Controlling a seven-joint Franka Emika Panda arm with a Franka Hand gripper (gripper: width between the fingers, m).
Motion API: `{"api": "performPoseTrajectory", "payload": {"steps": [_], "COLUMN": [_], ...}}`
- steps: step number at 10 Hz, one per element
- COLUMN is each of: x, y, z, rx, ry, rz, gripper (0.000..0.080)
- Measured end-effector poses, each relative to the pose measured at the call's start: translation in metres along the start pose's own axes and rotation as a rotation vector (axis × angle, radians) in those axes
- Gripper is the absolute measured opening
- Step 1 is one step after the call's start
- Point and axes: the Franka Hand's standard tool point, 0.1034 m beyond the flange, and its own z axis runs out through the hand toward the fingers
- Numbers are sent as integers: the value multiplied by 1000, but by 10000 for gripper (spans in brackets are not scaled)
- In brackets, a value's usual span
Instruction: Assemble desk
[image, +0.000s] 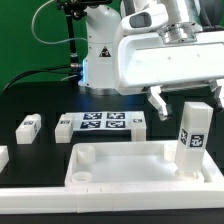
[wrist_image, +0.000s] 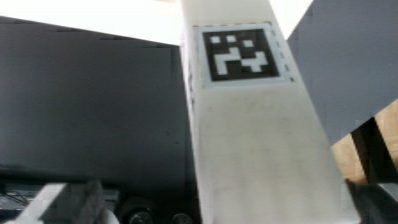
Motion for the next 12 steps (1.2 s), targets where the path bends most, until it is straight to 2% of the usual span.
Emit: {"api": "performPoseTrajectory", "payload": {"steps": [2,3,4,6,8,9,10,11,12], "x": [9,12,3,5,1,-7,-10,-11,-11], "y": [-4,-1,-2,-8,-9,-10,-5,0,-2], "z": [2,4,8,11,10,7,3,1,2], "rx": [18,16,26,61,83,101,111,110,110], "ry": [-77,-72,-134,-281,-401,-510,-574,-605,-604], "rz": [22,24,36,53,61,61,50,50,59], "gripper": [649,649,649,649,649,649,649,649,621]}}
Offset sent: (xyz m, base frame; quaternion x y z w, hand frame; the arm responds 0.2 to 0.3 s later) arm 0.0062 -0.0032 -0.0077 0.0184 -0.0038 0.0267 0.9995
